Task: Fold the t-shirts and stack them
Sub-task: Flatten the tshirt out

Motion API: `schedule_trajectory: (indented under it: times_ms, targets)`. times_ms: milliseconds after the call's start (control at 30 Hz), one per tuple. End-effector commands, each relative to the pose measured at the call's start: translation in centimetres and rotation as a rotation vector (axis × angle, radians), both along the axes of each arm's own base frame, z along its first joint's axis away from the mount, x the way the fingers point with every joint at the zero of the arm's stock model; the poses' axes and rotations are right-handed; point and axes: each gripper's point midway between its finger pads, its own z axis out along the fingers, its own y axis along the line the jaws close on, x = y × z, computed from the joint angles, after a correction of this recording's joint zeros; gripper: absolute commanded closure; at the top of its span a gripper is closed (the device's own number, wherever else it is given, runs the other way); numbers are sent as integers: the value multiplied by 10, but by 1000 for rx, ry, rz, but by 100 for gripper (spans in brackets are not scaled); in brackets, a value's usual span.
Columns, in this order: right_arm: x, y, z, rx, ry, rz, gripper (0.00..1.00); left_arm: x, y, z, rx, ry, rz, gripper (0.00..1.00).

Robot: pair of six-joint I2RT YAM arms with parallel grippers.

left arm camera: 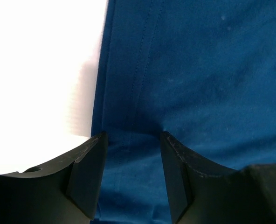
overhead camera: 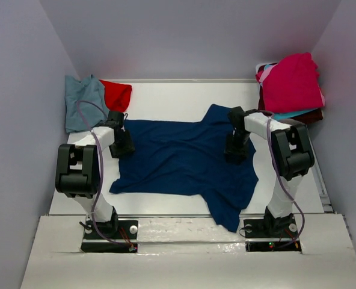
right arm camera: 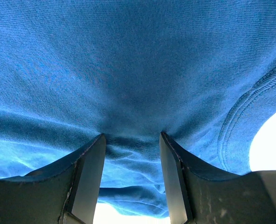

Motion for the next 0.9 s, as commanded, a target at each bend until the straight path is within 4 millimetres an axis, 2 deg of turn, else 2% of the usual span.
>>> schedule_trajectory:
  times_ms: [0, 200, 433, 600, 767, 867]
  targets:
    - [-20, 7, 10, 26, 28, 10, 44, -70, -9, -18, -54, 242, 13, 39]
    - [-42, 11, 17, 50, 52, 17, 44, -79, -14, -2, -91, 224, 5, 39]
    - [-73, 11, 18, 58, 86, 21, 44, -98, -13, 1, -92, 230, 13, 39]
    - [-83, 8, 16, 53, 99, 18, 44, -96, -14, 7, -100, 209, 25, 39]
    - [-86, 4, 12, 37, 98, 11, 43, -88, -7, 8, -85, 196, 42, 39]
    - [-89, 9, 8, 65, 116, 3, 43, -82, -3, 9, -127, 189, 67, 39]
